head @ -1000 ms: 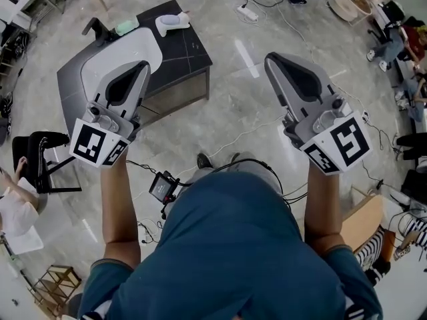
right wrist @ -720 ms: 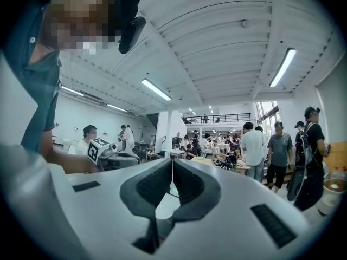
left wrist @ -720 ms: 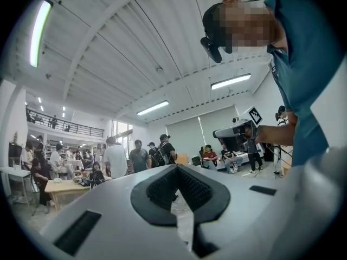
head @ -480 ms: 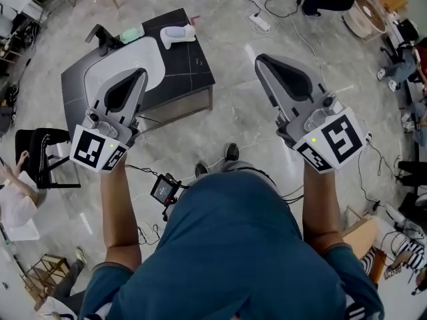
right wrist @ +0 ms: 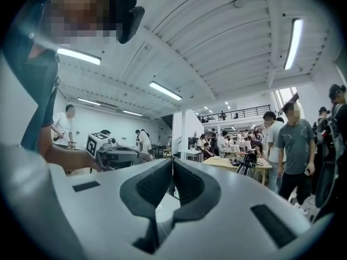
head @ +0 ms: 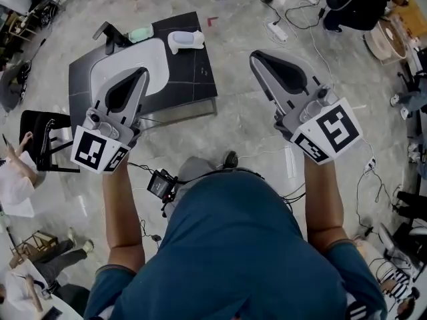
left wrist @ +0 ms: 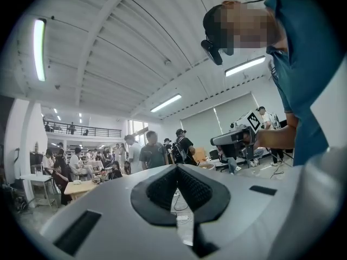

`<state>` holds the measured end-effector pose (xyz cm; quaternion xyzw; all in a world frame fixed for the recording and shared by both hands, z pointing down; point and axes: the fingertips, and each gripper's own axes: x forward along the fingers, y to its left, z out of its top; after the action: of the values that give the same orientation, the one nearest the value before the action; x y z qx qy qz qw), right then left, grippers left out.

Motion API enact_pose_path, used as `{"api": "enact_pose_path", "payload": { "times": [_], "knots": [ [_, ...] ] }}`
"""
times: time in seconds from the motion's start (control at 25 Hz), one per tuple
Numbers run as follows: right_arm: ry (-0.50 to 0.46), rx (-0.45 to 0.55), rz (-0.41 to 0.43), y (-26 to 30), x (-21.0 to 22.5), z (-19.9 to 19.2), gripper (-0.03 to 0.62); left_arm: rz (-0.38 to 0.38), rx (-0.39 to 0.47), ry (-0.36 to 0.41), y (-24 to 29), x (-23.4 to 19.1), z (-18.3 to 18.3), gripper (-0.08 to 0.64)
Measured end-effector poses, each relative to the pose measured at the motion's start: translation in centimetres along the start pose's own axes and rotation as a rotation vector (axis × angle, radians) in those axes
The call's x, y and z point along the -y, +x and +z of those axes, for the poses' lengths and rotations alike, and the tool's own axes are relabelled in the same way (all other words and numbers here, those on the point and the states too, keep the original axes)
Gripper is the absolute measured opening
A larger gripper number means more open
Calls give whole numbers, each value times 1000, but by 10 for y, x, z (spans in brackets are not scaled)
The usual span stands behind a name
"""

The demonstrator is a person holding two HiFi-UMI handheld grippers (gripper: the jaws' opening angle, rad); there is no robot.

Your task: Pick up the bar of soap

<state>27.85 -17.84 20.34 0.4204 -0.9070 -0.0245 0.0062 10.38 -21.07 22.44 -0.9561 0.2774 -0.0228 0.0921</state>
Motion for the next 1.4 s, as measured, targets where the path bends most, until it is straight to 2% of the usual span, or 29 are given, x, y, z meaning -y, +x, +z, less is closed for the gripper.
{"api": "enact_pose_path", "payload": {
  "times": [0.36,0.96,1.2,1.4],
  "knots": [
    [19,-35,21,51,26,-21,17,19,-11,-22,12,-40,-20,3],
    [-4,-106,-12,165,47,-41,17,-69,40,-72,23,-130,-46,3],
    [4,-150,34,203,56,-64,17,-58,22,-105,20,-148,-62,3],
    [8,-173,97,233,66,-85,17,-11,-3,-124,22,-164,-73,3]
  ]
}}
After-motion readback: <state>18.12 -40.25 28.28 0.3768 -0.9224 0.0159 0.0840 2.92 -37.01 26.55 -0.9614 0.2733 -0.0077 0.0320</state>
